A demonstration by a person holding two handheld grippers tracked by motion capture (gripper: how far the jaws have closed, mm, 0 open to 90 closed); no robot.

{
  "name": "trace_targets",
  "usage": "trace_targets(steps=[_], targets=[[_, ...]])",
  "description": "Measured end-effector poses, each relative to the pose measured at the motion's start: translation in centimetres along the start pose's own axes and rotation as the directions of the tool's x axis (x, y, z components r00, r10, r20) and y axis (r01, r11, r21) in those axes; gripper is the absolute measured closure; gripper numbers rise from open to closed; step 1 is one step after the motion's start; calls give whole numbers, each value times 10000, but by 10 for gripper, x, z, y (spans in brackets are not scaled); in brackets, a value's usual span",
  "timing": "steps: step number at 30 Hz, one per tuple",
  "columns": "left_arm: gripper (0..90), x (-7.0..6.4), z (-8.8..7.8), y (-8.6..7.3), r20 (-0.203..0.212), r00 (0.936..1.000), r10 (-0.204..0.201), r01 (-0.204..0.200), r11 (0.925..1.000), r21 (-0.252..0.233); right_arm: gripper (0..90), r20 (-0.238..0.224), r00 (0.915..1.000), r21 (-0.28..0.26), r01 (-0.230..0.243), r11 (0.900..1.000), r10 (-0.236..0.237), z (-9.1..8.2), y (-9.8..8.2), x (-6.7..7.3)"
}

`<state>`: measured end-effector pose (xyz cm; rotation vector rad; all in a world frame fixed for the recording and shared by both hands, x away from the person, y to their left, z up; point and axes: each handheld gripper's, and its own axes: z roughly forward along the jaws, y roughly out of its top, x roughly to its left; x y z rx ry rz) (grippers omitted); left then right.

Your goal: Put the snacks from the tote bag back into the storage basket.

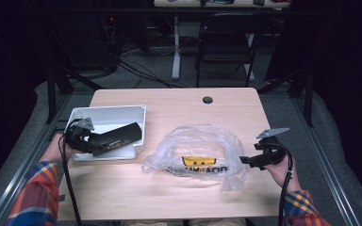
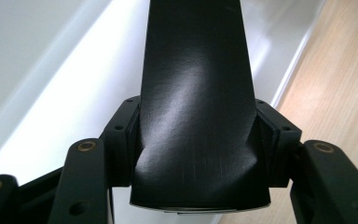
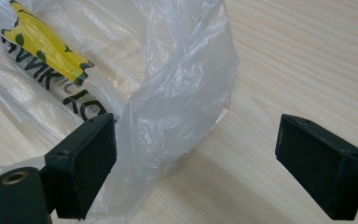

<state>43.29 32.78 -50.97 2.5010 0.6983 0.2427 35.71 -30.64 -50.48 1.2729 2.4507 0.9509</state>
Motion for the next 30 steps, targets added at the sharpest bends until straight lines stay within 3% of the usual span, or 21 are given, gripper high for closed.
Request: trace_targets(steps=[9,15,18,22,23,25,30], targets=[[431,6,8,-1,67,9992,393,-392,9992,-74,123,-32,10000,22,9,10000,-9,1,0,1],[427,8,13,-2,76,9980,626,-629,9973,377,124,-20,10000,16,28,10000,-28,1,-1,1],[424,9,17,-1,91,9990,437,-443,9941,991,125,5,10000,26,67,10000,-67,1,0,2],[385,10,23,-1,-340,9994,112,-53,9854,1704,126,-40,10000,37,89,10000,-89,1,0,1],[351,10,23,-1,-336,9994,45,13,9854,1702,127,-33,10000,16,62,10000,-62,0,0,2],[285,10,22,-2,-732,9972,-124,249,9848,1717,127,2,9999,-28,112,9999,-112,0,-1,1],[185,15,7,-2,-852,9922,-908,978,9918,824,127,-3,10000,1,96,10000,-96,0,0,0]])
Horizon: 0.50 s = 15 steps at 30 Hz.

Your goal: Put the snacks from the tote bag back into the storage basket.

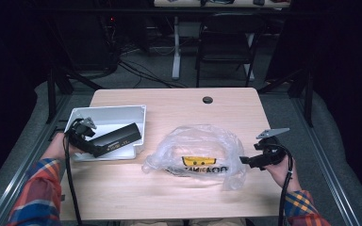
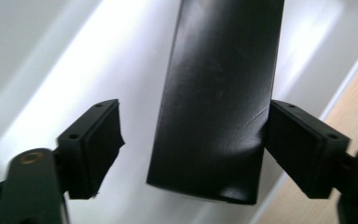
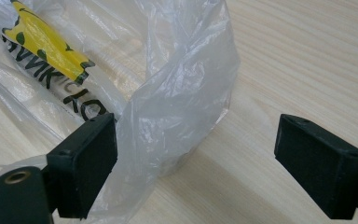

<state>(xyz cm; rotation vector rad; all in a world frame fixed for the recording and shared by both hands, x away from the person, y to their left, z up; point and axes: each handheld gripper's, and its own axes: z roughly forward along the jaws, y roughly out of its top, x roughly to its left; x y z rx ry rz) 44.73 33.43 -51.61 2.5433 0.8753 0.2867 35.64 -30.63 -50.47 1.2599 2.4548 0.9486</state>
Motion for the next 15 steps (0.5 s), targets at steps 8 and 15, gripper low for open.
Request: trace_targets(steps=[8,15], targets=[[166,0,-16,21,413,9886,-1450,1488,9824,-1125,128,23,10000,-44,-30,10000,30,-1,1,0],[233,-14,-3,48,39,9751,-2217,2195,9626,-1587,128,69,9999,-139,-92,9999,93,-3,0,-1]])
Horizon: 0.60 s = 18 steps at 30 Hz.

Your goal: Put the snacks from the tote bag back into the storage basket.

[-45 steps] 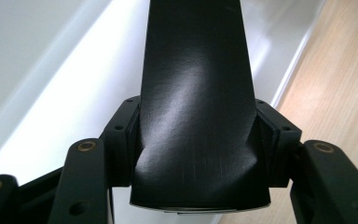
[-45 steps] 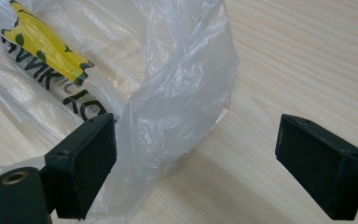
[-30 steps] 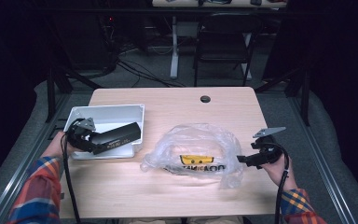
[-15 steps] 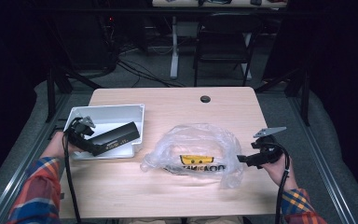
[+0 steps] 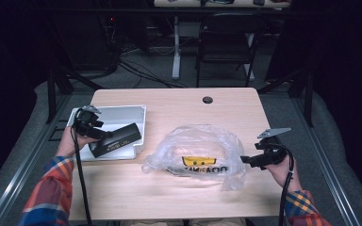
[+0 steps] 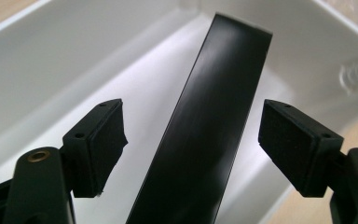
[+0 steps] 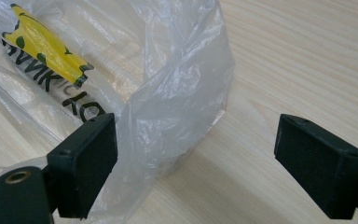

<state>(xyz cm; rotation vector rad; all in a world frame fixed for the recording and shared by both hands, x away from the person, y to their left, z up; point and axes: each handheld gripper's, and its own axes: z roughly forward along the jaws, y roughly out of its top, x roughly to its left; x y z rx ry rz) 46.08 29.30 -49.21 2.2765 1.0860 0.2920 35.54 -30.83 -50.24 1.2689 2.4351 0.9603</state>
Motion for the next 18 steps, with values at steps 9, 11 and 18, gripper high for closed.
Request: trace_targets(steps=[9,11,18], targets=[[569,-13,26,25,-905,9857,-1418,1356,9882,-715,130,38,10000,-39,21,10000,-21,0,0,-1],[674,-14,34,30,-1208,9765,-1784,1705,9827,-729,132,61,10000,-18,29,10000,-29,0,0,-1],[830,-19,60,39,-1563,9629,-2198,2148,9754,-486,136,19,10000,61,46,10000,-46,0,0,-1]])
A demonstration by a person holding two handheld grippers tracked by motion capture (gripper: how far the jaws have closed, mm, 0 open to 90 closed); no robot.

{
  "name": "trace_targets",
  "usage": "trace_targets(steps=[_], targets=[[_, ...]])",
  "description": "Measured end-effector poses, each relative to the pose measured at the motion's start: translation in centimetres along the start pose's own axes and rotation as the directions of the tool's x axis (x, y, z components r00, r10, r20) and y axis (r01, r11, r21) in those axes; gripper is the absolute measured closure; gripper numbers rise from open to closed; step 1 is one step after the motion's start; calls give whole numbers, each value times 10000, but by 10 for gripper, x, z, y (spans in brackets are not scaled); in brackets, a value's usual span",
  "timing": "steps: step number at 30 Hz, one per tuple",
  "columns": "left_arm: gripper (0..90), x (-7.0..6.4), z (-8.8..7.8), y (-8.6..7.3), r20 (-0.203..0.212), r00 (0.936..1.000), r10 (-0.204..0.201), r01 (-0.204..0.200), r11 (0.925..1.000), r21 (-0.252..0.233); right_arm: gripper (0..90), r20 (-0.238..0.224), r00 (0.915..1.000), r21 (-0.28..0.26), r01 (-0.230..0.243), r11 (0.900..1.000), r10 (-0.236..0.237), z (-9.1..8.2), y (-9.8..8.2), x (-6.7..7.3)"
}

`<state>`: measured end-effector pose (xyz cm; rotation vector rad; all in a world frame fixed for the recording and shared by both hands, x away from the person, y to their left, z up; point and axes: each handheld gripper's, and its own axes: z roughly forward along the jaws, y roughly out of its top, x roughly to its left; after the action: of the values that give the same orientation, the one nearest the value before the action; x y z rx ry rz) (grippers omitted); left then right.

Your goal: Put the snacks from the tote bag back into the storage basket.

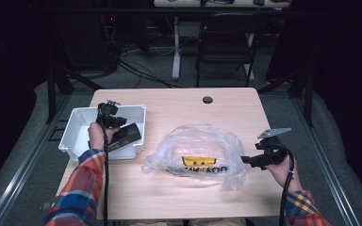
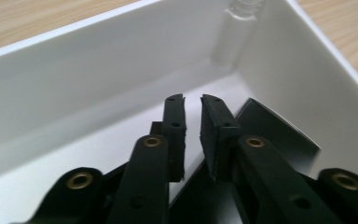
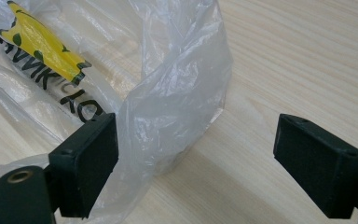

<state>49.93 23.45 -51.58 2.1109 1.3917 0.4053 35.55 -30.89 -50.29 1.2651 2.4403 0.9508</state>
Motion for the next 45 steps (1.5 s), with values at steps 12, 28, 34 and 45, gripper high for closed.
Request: trace_targets(steps=[12,28,34,45], targets=[[858,-10,10,-3,343,9991,246,-274,9959,857,139,76,10000,14,20,10000,-20,1,0,-1],[795,-15,8,-10,514,9977,435,-483,9942,958,141,79,10000,-26,9,10000,-9,0,0,0],[471,-13,-8,-8,421,9980,472,-483,9985,263,142,125,9999,-39,17,10000,-16,-1,0,-1],[203,-16,-50,-13,144,9975,695,-697,9975,113,141,244,9997,-48,32,10000,-31,-2,0,-1]])
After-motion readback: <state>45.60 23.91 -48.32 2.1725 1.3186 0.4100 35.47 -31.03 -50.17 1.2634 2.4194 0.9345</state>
